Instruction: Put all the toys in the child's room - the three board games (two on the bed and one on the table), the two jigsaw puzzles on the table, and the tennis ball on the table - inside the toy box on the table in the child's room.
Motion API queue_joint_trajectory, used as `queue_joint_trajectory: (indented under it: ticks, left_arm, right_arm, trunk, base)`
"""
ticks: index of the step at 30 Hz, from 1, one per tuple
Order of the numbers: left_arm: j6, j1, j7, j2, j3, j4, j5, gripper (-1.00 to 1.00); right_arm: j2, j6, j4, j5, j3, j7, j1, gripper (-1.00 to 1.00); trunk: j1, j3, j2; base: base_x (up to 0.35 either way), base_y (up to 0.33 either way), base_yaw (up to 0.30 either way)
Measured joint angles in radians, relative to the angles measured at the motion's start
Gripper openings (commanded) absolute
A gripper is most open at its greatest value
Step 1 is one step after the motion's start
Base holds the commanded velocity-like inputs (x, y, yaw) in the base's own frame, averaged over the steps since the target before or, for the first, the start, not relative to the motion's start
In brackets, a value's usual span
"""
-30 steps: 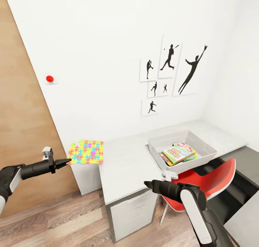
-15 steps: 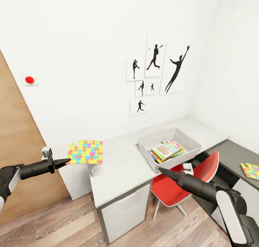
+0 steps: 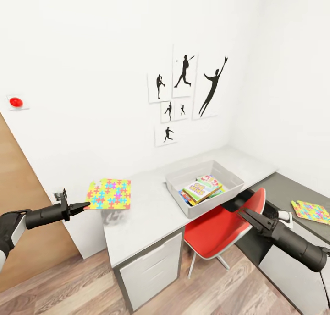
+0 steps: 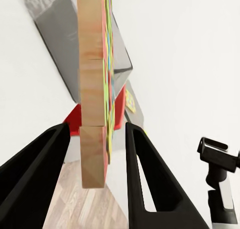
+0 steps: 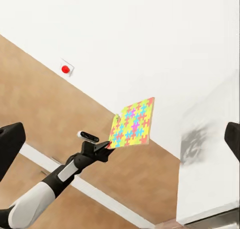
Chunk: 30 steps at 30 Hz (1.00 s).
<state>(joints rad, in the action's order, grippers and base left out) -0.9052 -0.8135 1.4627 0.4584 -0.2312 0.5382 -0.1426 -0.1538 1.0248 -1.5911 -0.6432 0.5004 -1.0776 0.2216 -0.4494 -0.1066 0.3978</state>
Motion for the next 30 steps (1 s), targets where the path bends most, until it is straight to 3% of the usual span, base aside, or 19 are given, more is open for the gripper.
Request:
queue_joint_trajectory:
  ticks: [3, 8, 30]
  left_arm:
    - [0.001, 0.0, -0.001, 0.0, 0.0, 0.0, 0.0, -1.0]
    - [0.002, 0.0, -0.001, 0.0, 0.0, 0.0, 0.0, -1.0]
    - [0.003, 0.001, -0.002, -0.001, 0.001, 0.0, 0.002, -1.0]
  right_arm:
    - [0.001, -0.004, 0.004, 0.001, 0.035, -0.001, -0.002, 1.0]
    - [0.005, -0.008, 0.022, 0.003, 0.054, 0.001, -0.004, 1.0]
    - [0.019, -0.078, 0.031, 0.014, 0.053, 0.009, -0.005, 1.0]
  trunk:
    - [0.0, -0.001, 0.0]
    - [0.0, -0.004, 0.0]
    - [0.0, -0.014, 0.0]
  base:
    - [0.0, -0.259, -0.147]
    - [0.0, -0.294, -0.149]
    - [0.037, -0.295, -0.147]
